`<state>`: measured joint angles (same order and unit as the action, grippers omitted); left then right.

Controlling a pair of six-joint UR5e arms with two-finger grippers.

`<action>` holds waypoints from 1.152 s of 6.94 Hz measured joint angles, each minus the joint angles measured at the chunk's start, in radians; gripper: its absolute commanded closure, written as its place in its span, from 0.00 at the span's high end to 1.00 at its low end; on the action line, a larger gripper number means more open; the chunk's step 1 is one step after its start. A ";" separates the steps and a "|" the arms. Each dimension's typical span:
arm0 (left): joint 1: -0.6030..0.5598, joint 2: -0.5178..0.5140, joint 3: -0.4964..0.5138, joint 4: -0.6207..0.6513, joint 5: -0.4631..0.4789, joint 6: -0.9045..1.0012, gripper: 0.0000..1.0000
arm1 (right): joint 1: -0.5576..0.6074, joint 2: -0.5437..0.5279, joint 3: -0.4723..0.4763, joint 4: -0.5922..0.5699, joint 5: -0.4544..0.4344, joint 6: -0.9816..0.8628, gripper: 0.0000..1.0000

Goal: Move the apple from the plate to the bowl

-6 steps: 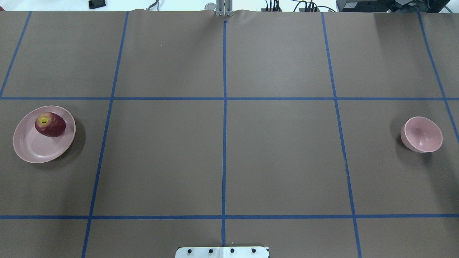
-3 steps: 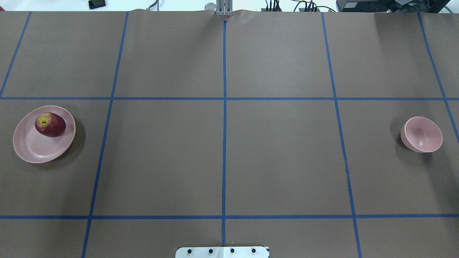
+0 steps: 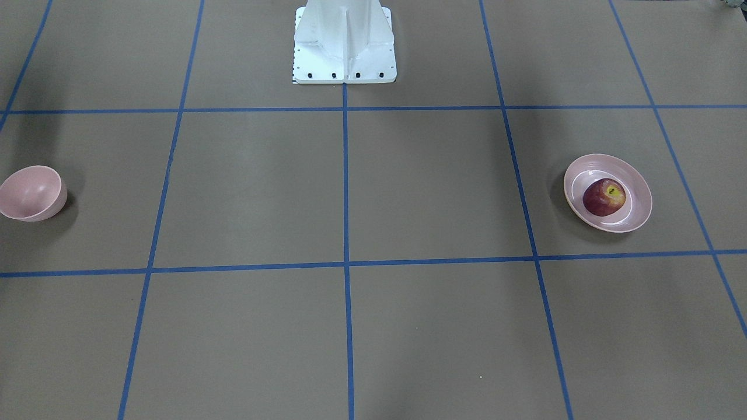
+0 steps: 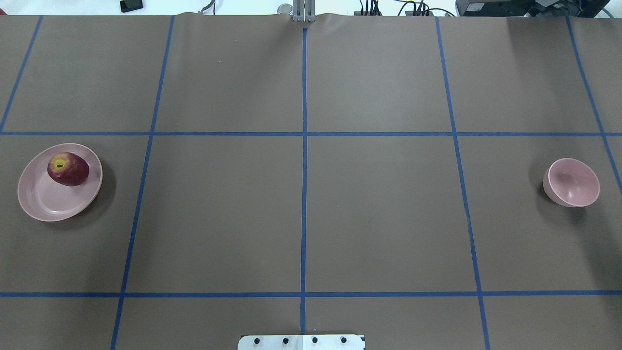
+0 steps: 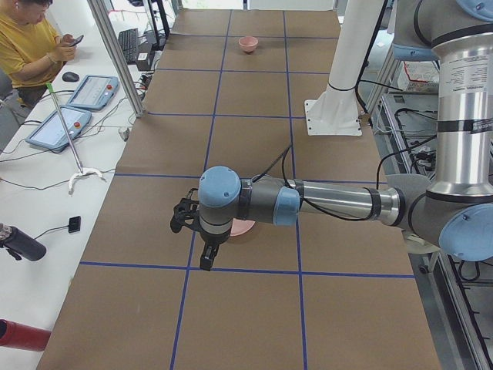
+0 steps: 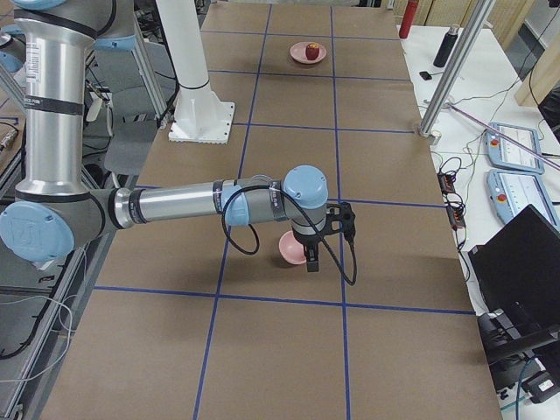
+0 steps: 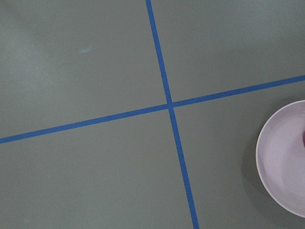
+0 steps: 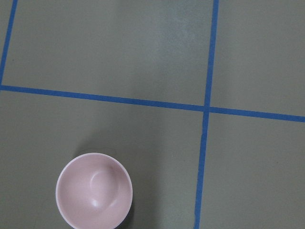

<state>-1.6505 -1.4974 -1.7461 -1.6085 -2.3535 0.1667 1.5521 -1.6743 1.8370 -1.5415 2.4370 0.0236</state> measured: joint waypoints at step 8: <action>0.000 0.008 0.011 0.002 -0.018 0.001 0.99 | -0.352 -0.114 -0.154 0.665 -0.185 0.535 0.80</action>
<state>-1.6506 -1.4896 -1.7350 -1.6061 -2.3715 0.1673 1.1998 -1.7881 1.6826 -0.8763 2.2524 0.5581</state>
